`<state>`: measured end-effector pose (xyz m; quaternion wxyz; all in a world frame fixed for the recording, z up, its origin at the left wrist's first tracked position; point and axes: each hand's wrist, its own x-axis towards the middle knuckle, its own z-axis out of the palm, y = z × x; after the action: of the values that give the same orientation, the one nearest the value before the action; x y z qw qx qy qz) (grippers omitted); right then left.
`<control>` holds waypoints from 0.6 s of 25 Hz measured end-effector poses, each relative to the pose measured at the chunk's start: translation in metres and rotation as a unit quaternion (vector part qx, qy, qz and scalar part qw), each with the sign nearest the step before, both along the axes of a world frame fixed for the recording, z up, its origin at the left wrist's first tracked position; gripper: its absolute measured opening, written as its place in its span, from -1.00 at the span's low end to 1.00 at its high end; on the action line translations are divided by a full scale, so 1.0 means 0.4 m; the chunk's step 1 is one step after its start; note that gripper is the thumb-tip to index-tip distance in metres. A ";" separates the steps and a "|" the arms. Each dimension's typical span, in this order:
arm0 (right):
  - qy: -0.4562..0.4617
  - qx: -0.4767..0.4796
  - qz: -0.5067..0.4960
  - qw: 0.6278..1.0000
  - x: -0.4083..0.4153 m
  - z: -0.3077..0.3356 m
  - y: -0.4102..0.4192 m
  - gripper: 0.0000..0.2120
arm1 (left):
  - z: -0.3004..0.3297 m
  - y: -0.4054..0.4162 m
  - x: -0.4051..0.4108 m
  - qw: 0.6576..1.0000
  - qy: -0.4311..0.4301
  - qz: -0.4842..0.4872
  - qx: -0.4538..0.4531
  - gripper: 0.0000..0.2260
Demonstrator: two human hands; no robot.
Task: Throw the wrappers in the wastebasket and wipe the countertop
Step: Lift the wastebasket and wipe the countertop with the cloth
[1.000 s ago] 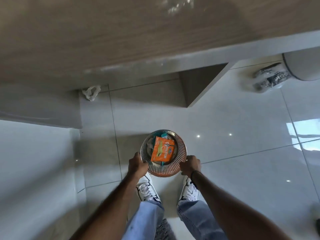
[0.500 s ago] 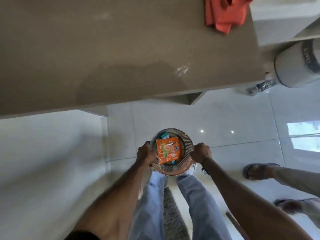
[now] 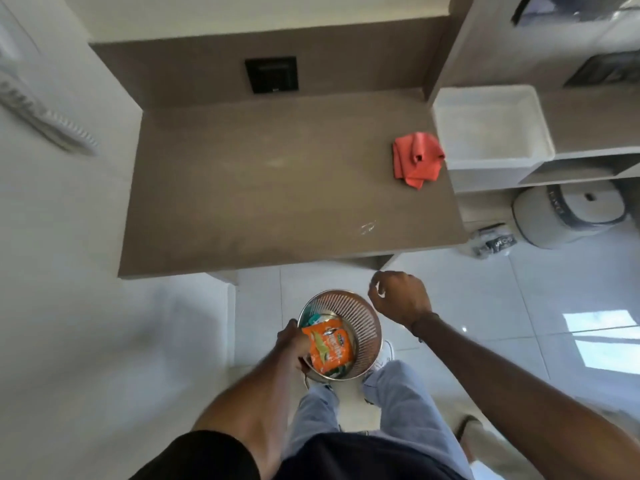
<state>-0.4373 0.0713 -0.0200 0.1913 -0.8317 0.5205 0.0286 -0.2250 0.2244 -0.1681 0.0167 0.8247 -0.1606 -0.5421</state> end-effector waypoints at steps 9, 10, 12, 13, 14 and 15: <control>-0.021 -0.215 -0.003 0.976 -0.033 0.063 -0.531 -0.42 | 0.134 -0.123 -0.071 0.999 0.005 0.042 0.014 -0.76; 0.036 -0.182 0.012 0.983 -0.031 0.060 -0.589 -0.28 | 0.151 -0.139 -0.086 0.999 0.011 0.052 0.010 -0.75; 0.132 -0.097 0.047 0.985 -0.024 0.041 -0.685 -0.03 | 0.158 -0.159 -0.102 0.998 0.018 0.064 0.009 -0.72; 0.154 -0.064 0.067 0.984 -0.019 0.026 -0.719 0.03 | 0.154 -0.166 -0.105 0.998 0.017 0.065 0.008 -0.72; 0.162 -0.038 0.085 0.982 -0.013 0.010 -0.745 0.04 | 0.148 -0.175 -0.109 0.998 0.018 0.068 0.005 -0.72; 0.162 -0.021 0.097 0.982 -0.007 0.001 -0.761 0.02 | 0.144 -0.183 -0.112 0.997 0.020 0.075 0.008 -0.72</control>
<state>-0.4399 -0.2331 -0.0194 0.0836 -0.8663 0.4620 0.1706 -0.2699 0.1513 -0.1106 0.0537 0.8235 -0.0938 -0.5570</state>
